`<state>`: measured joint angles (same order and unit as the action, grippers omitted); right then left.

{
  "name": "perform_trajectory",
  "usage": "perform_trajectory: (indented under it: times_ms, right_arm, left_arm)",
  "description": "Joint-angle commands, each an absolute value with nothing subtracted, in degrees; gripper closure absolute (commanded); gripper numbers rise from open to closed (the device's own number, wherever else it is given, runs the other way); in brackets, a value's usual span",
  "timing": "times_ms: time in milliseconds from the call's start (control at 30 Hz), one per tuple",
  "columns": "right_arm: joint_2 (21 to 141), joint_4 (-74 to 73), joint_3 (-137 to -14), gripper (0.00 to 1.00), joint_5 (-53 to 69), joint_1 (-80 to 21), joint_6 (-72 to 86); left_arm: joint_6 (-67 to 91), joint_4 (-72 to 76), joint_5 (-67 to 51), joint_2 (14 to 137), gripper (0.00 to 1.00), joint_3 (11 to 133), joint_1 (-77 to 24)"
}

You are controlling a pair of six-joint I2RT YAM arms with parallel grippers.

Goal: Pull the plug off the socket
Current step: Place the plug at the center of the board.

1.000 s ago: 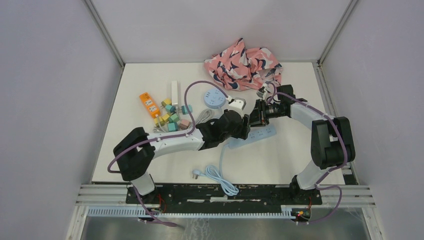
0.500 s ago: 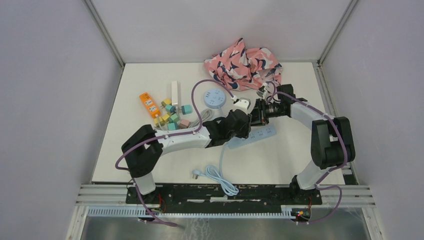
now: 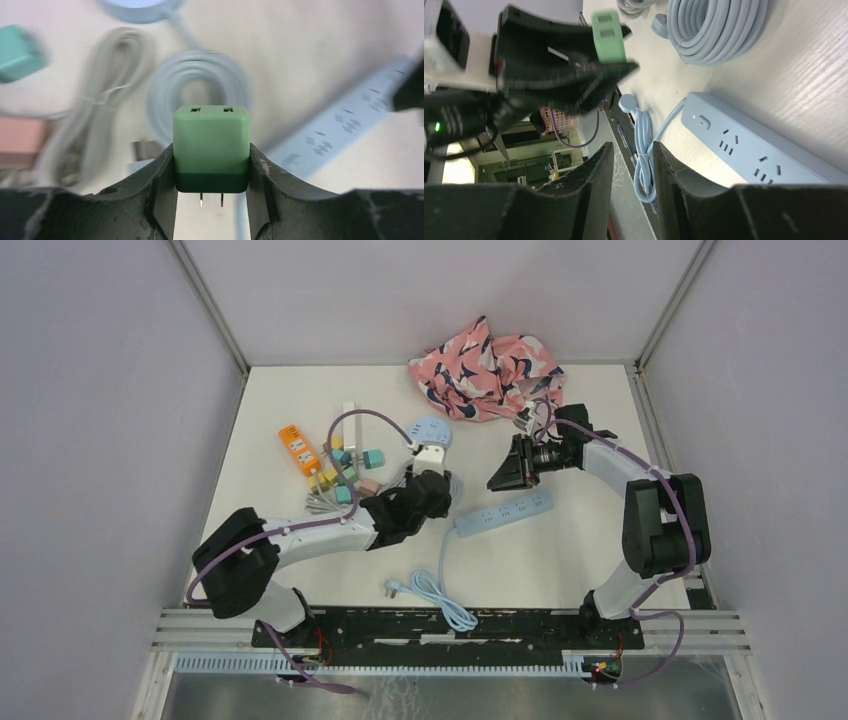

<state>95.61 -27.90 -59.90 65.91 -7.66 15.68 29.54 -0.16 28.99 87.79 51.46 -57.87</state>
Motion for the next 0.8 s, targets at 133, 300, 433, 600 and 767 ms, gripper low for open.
perform_trajectory:
  times_ms: [133,300,433,600,767]
  right_arm:
    - [94.3,-29.4,-62.4,0.59,66.4,-6.7,12.4]
    - [94.4,-29.5,-62.3,0.59,66.3,-6.4,12.3]
    - [94.5,-29.4,-62.2,0.59,66.3,-6.3,12.3]
    - [94.5,-29.5,-62.2,0.59,66.3,-6.2,12.3]
    - [94.3,-29.5,-62.2,0.59,66.4,-6.1,12.3]
  left_arm:
    - [32.9,2.7,25.8,77.7,0.97,41.5,-39.8]
    - [34.6,2.8,24.4,76.8,0.93,39.2,-34.1]
    - [35.9,1.6,24.1,77.6,0.91,39.2,-32.0]
    - [37.4,-0.8,24.4,79.6,0.82,40.7,-31.1]
    - [38.2,-4.0,24.3,82.1,0.55,43.4,-30.6]
